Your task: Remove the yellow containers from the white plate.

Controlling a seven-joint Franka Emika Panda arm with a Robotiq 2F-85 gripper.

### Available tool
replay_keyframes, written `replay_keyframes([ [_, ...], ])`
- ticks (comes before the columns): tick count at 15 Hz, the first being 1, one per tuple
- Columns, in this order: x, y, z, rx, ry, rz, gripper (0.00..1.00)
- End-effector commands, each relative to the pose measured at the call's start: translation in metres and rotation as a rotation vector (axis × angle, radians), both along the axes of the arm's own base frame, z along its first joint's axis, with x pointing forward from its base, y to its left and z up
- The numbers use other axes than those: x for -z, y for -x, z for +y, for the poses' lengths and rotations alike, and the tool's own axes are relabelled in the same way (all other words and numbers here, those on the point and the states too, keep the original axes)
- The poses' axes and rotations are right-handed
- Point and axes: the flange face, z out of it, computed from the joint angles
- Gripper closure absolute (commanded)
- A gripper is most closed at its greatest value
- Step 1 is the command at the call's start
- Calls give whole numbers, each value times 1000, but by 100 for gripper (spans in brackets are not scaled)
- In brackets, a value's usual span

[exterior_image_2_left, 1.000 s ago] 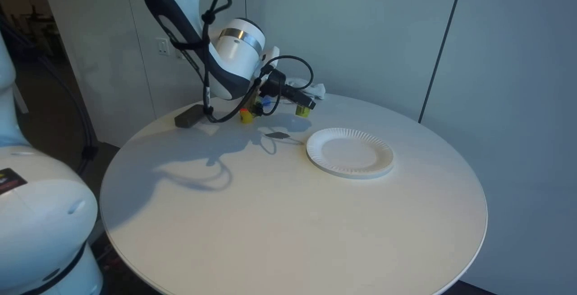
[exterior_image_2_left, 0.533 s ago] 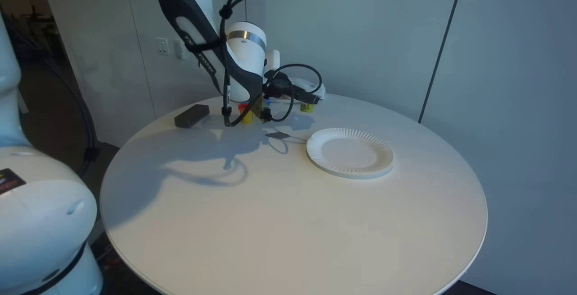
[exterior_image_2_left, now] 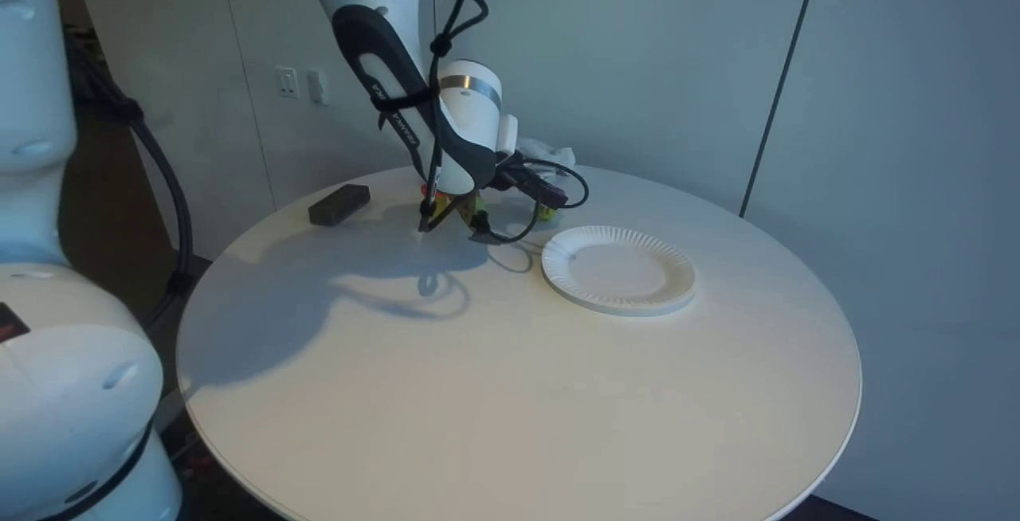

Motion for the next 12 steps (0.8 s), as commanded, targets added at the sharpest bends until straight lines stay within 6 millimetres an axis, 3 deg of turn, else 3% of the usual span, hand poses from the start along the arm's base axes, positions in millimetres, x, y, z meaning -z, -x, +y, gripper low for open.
replay_keyframes([
  [1, 5, -19, -10, -4, -32, -33, 77],
  [12, 23, -38, -22, 125, 102, -149, 77],
])
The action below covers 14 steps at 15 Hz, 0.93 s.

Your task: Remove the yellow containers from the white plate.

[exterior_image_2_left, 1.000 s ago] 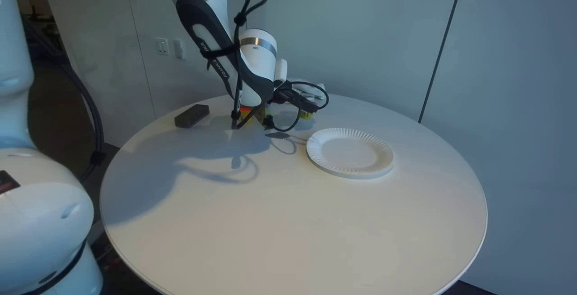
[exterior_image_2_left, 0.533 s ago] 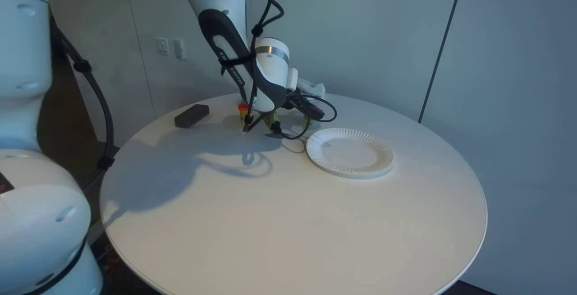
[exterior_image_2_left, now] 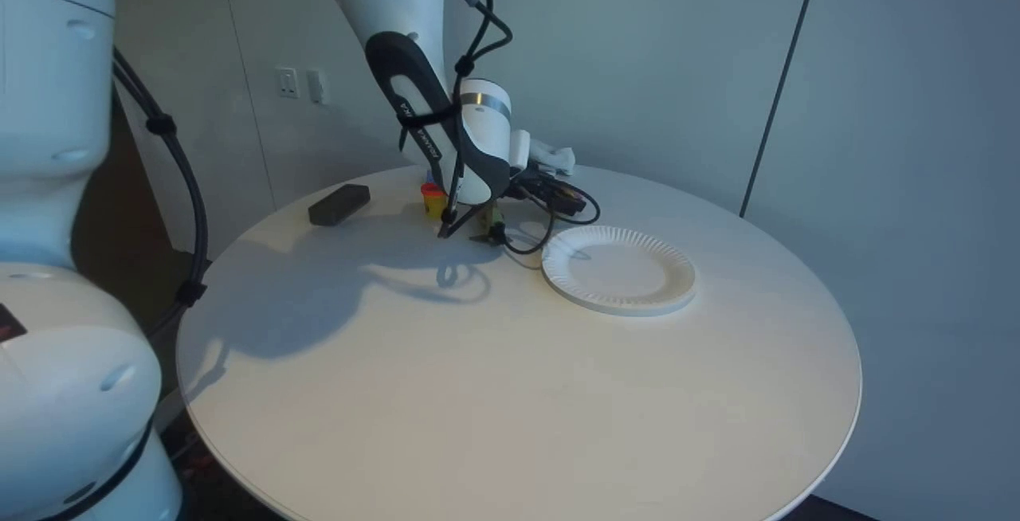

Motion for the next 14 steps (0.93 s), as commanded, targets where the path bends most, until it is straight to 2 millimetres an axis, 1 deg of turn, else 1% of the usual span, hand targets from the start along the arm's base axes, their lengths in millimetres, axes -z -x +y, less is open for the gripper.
replay_keyframes([
  [1, 0, -9, -7, 58, 72, -72, 77],
  [4, 4, -10, -12, 87, 113, -72, 77],
  [5, 4, -11, -12, 101, 114, -82, 27],
  [6, 4, -10, -13, 107, 123, -77, 25],
  [7, 4, -9, -14, 110, 128, -78, 19],
  [9, 5, -8, -15, 119, 140, -74, 3],
  [10, 5, -8, -17, 127, 150, -78, 0],
  [12, 4, -7, -20, 149, 163, -73, 0],
  [14, -1, -4, -24, 191, 219, -82, 0],
])
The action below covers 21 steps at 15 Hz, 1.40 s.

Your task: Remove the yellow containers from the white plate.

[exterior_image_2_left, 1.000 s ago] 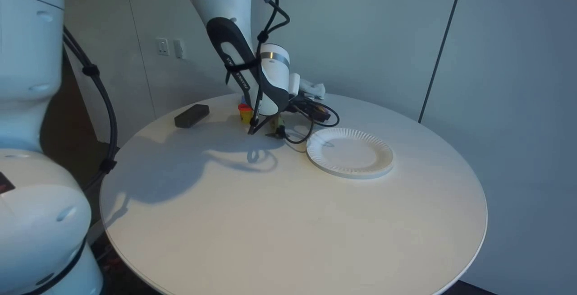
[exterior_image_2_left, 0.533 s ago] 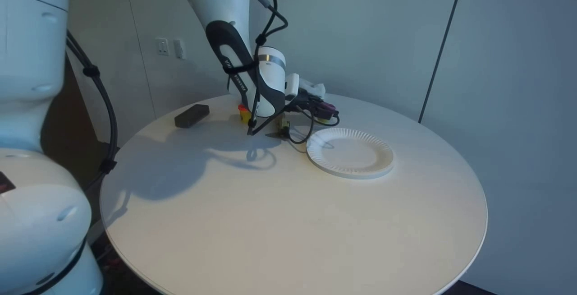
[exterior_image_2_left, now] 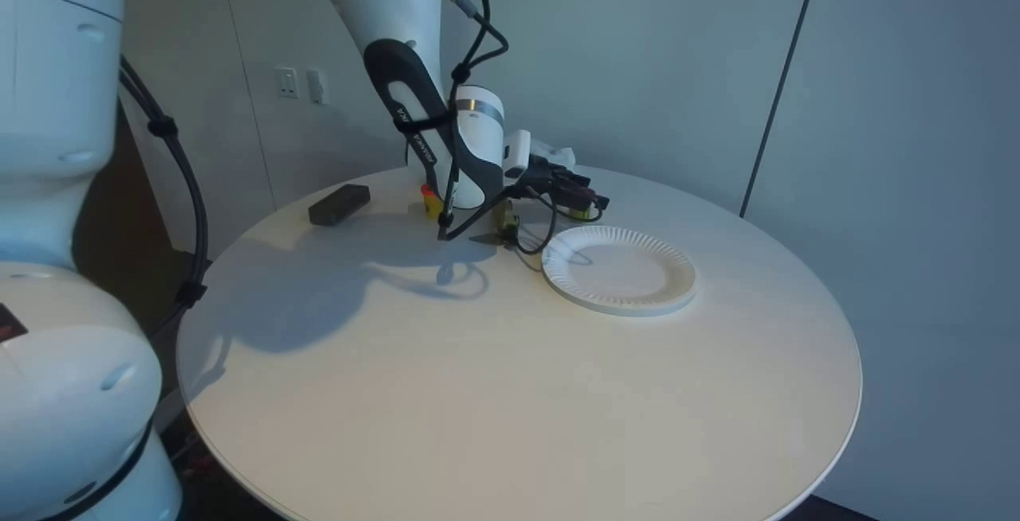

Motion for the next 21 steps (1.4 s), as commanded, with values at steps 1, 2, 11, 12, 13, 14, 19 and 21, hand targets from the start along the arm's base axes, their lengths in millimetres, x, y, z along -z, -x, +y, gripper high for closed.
replay_keyframes([
  [1, -4, 5, -10, 83, 82, -3, 0],
  [2, -6, 9, -14, 105, 108, 6, 0],
  [11, -87, 107, 4, -129, 101, 234, 0],
  [12, -100, 118, 4, -123, 121, 246, 0],
  [13, -112, 131, 4, -140, 129, 281, 0],
  [14, -115, 145, 4, -215, 68, 333, 0],
  [19, -146, 211, -9, -466, -98, 383, 0],
  [21, -140, 234, -21, -566, -141, 406, 0],
])
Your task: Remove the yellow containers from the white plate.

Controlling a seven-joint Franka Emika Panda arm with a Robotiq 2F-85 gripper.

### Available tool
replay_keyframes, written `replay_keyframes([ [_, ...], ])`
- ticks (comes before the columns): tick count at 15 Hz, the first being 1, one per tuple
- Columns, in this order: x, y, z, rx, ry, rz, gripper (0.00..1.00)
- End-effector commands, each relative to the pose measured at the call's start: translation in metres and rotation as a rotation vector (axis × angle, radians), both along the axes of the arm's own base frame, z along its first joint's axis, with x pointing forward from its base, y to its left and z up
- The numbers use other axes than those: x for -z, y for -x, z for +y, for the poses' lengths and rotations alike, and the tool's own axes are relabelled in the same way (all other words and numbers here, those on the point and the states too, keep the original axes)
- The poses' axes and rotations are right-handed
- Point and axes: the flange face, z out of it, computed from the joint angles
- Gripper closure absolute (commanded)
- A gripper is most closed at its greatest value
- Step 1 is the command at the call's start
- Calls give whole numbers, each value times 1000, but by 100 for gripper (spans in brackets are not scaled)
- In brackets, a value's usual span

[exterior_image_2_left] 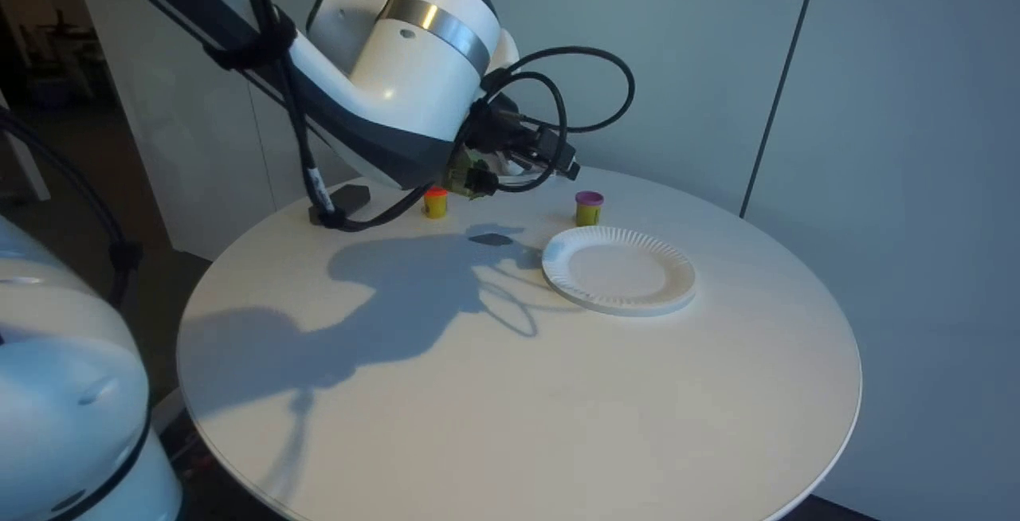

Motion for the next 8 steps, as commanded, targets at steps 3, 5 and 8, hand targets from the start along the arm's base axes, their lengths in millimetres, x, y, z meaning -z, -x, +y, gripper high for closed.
replay_keyframes([
  [3, 33, 56, -20, -231, -113, 112, 0],
  [5, 58, 62, -19, -297, -96, 198, 0],
  [8, 66, 64, -18, -280, -85, 226, 0],
])
